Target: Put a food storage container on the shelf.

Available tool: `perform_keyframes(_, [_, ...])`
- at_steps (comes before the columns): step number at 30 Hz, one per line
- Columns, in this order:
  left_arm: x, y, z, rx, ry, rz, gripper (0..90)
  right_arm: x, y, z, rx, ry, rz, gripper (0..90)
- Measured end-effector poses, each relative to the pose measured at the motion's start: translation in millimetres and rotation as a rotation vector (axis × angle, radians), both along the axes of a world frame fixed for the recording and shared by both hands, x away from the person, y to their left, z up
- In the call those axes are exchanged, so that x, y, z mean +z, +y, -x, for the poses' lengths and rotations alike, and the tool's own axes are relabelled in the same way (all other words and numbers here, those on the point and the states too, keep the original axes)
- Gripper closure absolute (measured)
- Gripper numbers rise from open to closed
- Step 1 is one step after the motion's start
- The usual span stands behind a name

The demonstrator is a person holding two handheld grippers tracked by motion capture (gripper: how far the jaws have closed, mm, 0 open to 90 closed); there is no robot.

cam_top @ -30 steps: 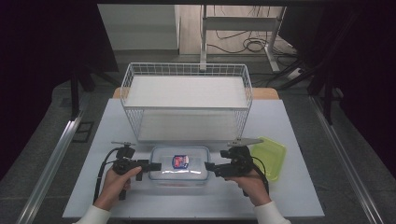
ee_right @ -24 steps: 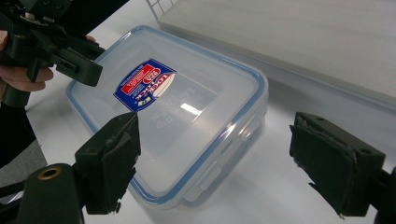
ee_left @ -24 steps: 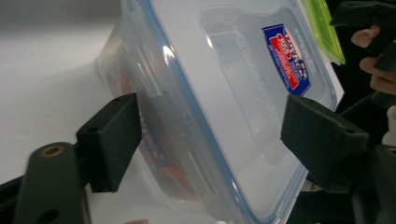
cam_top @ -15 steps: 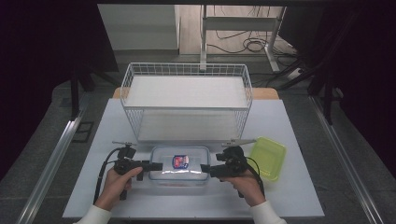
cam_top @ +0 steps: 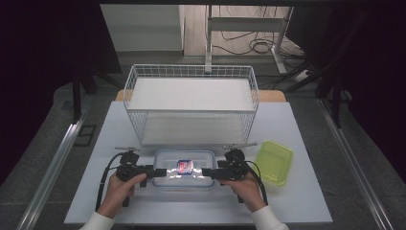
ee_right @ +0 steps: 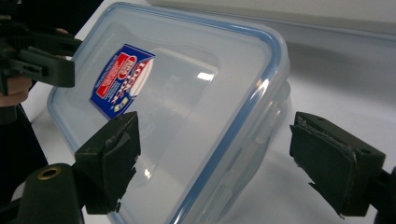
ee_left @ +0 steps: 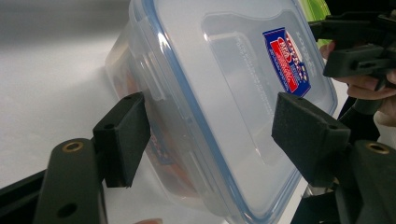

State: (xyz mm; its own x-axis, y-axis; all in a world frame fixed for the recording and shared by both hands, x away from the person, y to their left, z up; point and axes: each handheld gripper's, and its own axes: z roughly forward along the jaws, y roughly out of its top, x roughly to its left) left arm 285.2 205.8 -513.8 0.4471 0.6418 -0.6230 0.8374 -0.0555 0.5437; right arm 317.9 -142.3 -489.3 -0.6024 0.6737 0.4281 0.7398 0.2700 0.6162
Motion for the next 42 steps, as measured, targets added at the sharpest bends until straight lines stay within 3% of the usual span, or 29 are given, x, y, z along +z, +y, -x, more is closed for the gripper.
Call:
perform_keyframes(13, [1.6, -0.2, 5.6, -0.002, -0.021, -0.005, 29.5, -11.4, 2.0, -7.4, 0.0, 0.103, -0.091, 16.9])
perform_keyframes(16, [-1.7, 2.6, 5.4, 0.001, 0.001, 0.018, 29.5, -10.4, -0.4, -4.4, -0.023, 0.105, -0.106, 25.7])
perform_keyframes(21, [-0.2, 4.5, 8.2, -0.004, -0.018, 0.019, 31.9, -9.0, -8.8, -2.7, -0.03, 0.121, -0.145, 34.7])
perform_keyframes(28, [1.8, 5.7, 12.2, 0.002, -0.04, 0.024, 36.1, -8.5, -14.5, 0.0, -0.027, 0.114, -0.175, 39.6])
perform_keyframes(42, [7.1, 14.3, 24.0, -0.04, -0.102, 0.044, 47.4, -0.8, -23.3, 20.9, 0.023, 0.016, -0.177, 47.7])
